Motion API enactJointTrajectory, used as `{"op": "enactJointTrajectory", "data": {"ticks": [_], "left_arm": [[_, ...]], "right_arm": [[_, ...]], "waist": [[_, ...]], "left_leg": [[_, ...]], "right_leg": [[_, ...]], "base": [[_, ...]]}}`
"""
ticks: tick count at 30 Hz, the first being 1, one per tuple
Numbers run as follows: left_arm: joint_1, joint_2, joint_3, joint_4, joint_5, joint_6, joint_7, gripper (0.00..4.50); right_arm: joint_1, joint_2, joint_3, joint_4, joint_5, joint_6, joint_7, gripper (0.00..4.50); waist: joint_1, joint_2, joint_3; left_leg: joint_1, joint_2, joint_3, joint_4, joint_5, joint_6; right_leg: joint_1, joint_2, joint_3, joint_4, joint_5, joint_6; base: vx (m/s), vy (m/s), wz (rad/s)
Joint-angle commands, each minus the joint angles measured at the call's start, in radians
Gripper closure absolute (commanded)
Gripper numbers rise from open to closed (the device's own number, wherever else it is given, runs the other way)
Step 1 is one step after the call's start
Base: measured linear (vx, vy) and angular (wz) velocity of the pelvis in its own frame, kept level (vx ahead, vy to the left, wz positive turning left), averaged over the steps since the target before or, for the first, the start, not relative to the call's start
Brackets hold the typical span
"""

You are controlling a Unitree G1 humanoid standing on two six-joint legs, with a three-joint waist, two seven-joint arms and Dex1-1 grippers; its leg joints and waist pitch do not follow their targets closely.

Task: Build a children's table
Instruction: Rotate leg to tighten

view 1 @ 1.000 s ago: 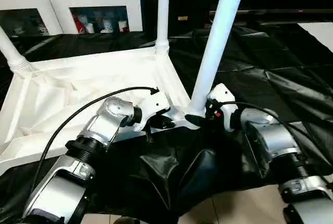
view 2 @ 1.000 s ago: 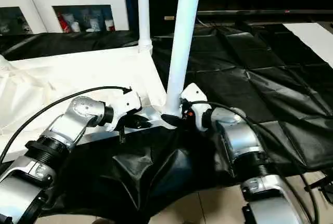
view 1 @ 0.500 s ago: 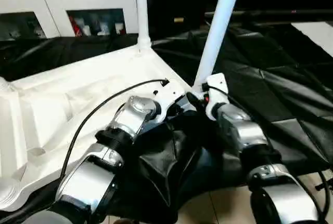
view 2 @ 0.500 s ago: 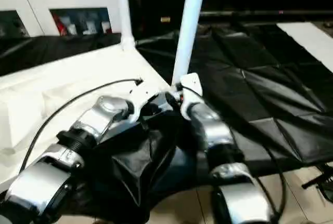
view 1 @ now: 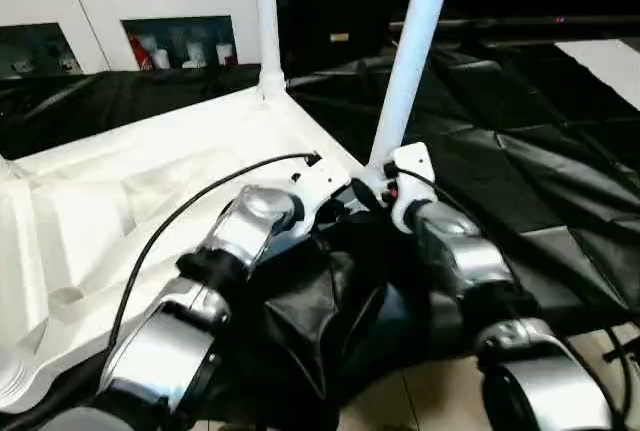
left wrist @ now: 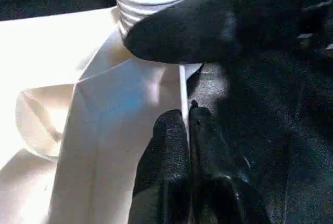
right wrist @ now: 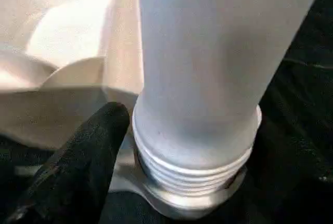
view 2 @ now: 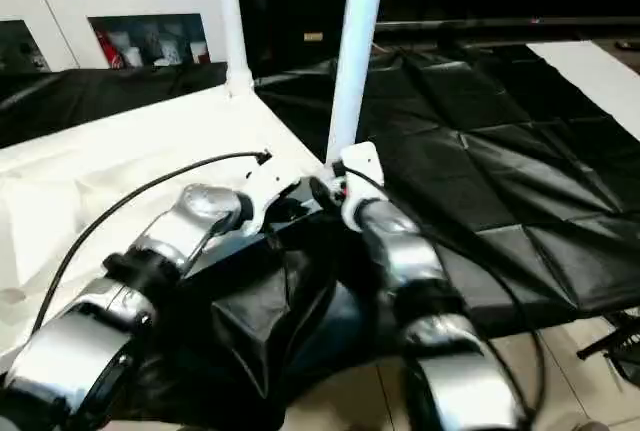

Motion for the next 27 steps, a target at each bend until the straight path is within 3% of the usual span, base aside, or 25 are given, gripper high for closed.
{"op": "enactJointTrajectory", "data": {"ticks": [1, 3, 9, 12, 18, 20, 21, 22, 27], "left_arm": [[0.013, 0.004, -0.012, -0.064, -0.032, -0.062, -0.068, 4.50], [0.032, 0.025, -0.017, -0.088, -0.039, -0.075, -0.107, 4.50], [0.106, 0.097, -0.039, -0.201, -0.085, -0.132, -0.279, 4.50], [0.144, 0.140, -0.064, -0.267, -0.088, -0.135, -0.355, 4.50], [0.152, 0.153, -0.067, -0.274, -0.085, -0.134, -0.367, 4.50], [0.156, 0.159, -0.069, -0.277, -0.082, -0.132, -0.375, 4.50], [0.159, 0.163, -0.071, -0.279, -0.080, -0.131, -0.382, 4.50], [0.162, 0.168, -0.073, -0.279, -0.076, -0.133, -0.384, 4.50], [0.167, 0.175, -0.076, -0.278, -0.068, -0.125, -0.374, 4.50]], "right_arm": [[0.032, -0.021, 0.045, -0.061, 0.007, 0.032, 0.088, 0.78], [0.059, -0.064, 0.057, -0.107, 0.011, 0.048, 0.143, 0.78], [0.113, -0.172, 0.057, -0.215, 0.053, 0.061, 0.303, 0.78], [0.134, -0.223, 0.076, -0.256, 0.053, 0.057, 0.372, 0.78], [0.130, -0.237, 0.083, -0.246, 0.048, 0.050, 0.385, 0.78], [0.130, -0.240, 0.086, -0.251, 0.052, 0.040, 0.397, 0.78], [0.132, -0.240, 0.088, -0.255, 0.054, 0.035, 0.405, 0.78], [0.136, -0.240, 0.092, -0.264, 0.058, 0.020, 0.419, 0.78], [0.145, -0.240, 0.106, -0.275, 0.066, 0.002, 0.435, 0.93]], "waist": [[0.006, 0.000, -0.076], [0.006, 0.001, -0.074], [0.014, 0.003, -0.066], [0.019, 0.003, -0.066], [0.018, 0.007, -0.066], [0.019, 0.006, -0.068], [0.018, -0.003, -0.068], [0.020, 0.002, -0.068], [0.020, 0.002, -0.067]], "left_leg": [[0.018, 0.027, -0.015, -0.058, -0.088, 0.085], [0.019, 0.028, -0.013, -0.058, -0.095, 0.094], [0.023, 0.034, -0.011, -0.063, -0.168, 0.058], [0.023, 0.037, -0.012, -0.064, -0.158, 0.054], [0.021, 0.032, -0.011, -0.064, -0.149, 0.044], [0.020, 0.031, -0.011, -0.063, -0.137, 0.047], [0.019, 0.031, -0.010, -0.062, -0.132, 0.051], [0.019, 0.031, -0.011, -0.062, -0.122, 0.056], [0.020, 0.031, -0.009, -0.061, -0.126, 0.061]], "right_leg": [[0.061, -0.080, 0.047, -0.061, 0.116, -0.269], [0.057, -0.081, 0.048, -0.062, 0.106, -0.272], [0.049, -0.081, 0.052, -0.077, -0.062, -0.251], [0.048, -0.081, 0.052, -0.075, -0.067, -0.244], [0.046, -0.079, 0.051, -0.075, -0.077, -0.236], [0.047, -0.080, 0.051, -0.072, -0.056, -0.237], [0.048, -0.078, 0.051, -0.072, -0.049, -0.236], [0.047, -0.079, 0.050, -0.069, -0.041, -0.238], [0.045, -0.079, 0.050, -0.071, -0.054, -0.236]], "base": [[0.000, 0.000, 0.00], [0.000, 0.000, 0.00], [0.000, 0.000, 0.00], [0.000, 0.000, 0.00], [0.000, 0.000, 0.00], [0.000, 0.000, 0.00], [0.000, 0.000, 0.00], [0.000, 0.000, 0.00], [0.000, 0.000, 0.00]]}}
